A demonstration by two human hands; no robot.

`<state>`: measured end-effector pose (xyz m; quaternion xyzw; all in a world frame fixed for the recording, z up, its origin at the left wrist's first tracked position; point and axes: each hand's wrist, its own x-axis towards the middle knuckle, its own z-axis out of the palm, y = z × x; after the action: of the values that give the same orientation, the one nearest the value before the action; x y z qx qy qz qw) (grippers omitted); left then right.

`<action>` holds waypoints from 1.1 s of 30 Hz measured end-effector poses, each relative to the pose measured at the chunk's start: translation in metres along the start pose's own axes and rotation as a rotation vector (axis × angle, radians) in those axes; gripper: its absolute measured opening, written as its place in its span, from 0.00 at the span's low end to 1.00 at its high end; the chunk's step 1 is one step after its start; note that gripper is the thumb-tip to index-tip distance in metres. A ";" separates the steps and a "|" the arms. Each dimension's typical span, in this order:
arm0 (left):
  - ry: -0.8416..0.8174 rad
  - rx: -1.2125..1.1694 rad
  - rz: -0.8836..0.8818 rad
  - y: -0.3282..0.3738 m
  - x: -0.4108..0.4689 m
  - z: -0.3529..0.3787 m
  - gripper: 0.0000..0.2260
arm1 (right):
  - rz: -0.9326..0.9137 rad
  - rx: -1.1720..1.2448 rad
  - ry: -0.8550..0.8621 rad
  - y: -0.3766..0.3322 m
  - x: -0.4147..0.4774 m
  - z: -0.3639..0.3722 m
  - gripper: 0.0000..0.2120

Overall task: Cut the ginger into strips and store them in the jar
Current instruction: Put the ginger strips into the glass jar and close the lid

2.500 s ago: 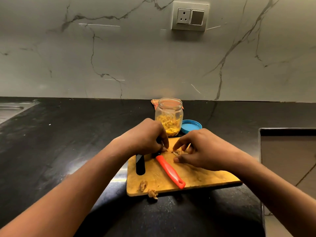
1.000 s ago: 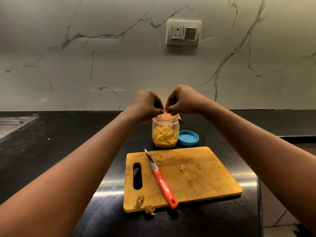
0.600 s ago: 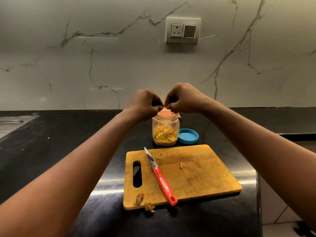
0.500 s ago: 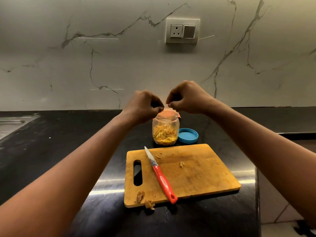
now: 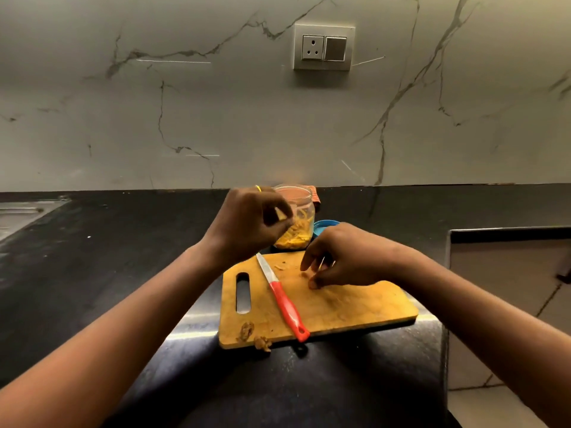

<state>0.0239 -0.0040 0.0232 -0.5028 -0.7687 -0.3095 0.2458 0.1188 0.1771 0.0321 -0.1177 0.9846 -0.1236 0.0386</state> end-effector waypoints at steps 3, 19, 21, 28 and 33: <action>-0.404 0.002 -0.159 0.001 -0.015 0.003 0.08 | 0.004 0.002 0.004 0.002 0.000 0.003 0.08; -0.622 -0.010 -0.237 -0.012 -0.012 0.010 0.09 | 0.093 0.211 -0.084 0.006 0.014 0.001 0.06; -0.629 -0.019 -0.205 -0.014 -0.015 0.011 0.09 | 0.092 0.190 -0.086 0.006 0.016 0.002 0.06; -0.516 -0.013 -0.101 -0.016 -0.006 0.004 0.10 | 0.020 0.212 0.057 0.008 0.020 -0.022 0.04; -0.131 -0.072 -0.108 -0.020 0.049 -0.015 0.09 | -0.030 0.399 0.385 0.021 0.043 -0.071 0.03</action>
<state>-0.0124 0.0098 0.0628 -0.4882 -0.7976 -0.3162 0.1599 0.0651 0.2029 0.0937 -0.0967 0.9281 -0.3357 -0.1286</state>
